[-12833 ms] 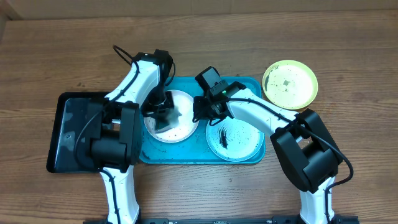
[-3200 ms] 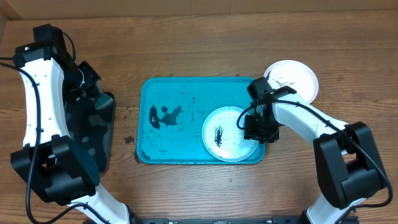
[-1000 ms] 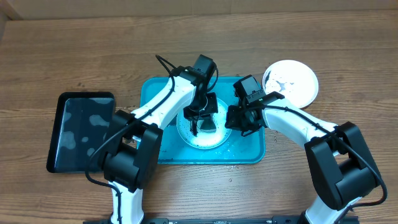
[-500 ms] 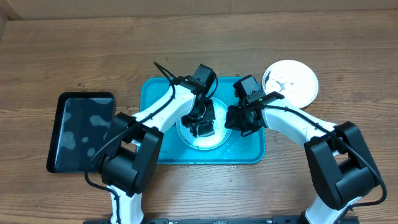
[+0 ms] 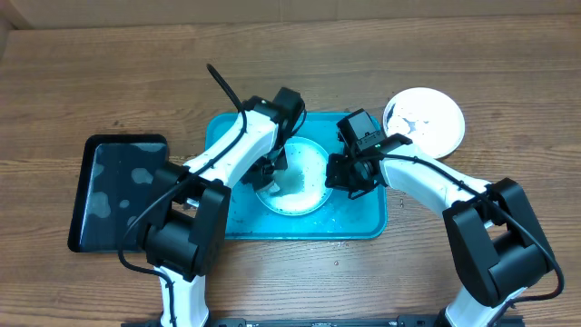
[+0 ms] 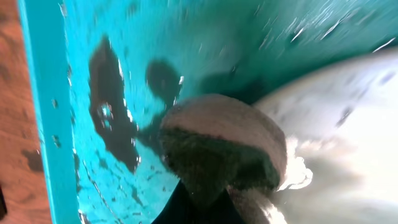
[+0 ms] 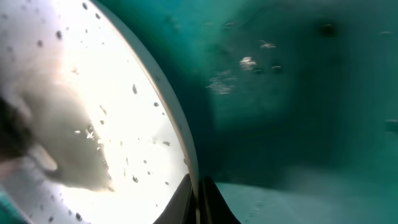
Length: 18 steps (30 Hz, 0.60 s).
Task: Clean dirty plates on tray and stack at the side
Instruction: 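Scrub the last white plate with the sponge in the left gripper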
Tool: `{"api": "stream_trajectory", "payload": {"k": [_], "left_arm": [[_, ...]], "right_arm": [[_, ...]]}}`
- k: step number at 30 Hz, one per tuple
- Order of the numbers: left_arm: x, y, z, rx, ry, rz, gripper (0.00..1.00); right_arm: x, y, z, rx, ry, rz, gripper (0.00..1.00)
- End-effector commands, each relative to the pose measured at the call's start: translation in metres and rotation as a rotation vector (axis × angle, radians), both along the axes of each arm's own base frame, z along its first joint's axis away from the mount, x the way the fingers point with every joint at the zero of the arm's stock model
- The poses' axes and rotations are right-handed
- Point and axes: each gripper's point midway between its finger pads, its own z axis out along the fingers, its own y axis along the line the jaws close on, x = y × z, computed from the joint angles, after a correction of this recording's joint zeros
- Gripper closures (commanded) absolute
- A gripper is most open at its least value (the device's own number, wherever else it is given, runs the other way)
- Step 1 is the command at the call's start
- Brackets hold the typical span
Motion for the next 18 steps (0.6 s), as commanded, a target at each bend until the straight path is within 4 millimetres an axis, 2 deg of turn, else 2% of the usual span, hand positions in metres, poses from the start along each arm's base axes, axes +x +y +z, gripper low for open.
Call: {"api": "stream_trajectory", "payload": {"k": [1, 4, 6, 8, 12, 18], "left_arm": [[0.021, -0.033, 0.009, -0.193, -0.002, -0.098, 0.96], [0.014, -0.099, 0.019, -0.562, 0.053, -0.224, 0.96], [0.005, -0.125, 0.024, -0.699, 0.083, -0.252, 0.96], [-0.004, -0.138, 0.023, -0.742, 0.104, -0.273, 0.96], [-0.018, -0.142, 0.004, -0.684, 0.122, -0.276, 0.96], [-0.023, -0.105, -0.027, -0.488, 0.112, -0.169, 0.96]], "right_arm": [[0.009, -0.011, -0.001, -0.037, -0.02, -0.028, 0.96], [0.009, -0.01, 0.0, -0.034, -0.019, -0.028, 0.96], [0.009, -0.01, 0.0, -0.033, -0.018, -0.031, 0.96], [0.009, -0.01, 0.0, -0.032, -0.02, -0.031, 0.96], [0.012, -0.009, 0.001, -0.026, -0.032, -0.031, 0.96], [0.012, -0.009, 0.001, -0.027, -0.031, -0.031, 0.96]]}}
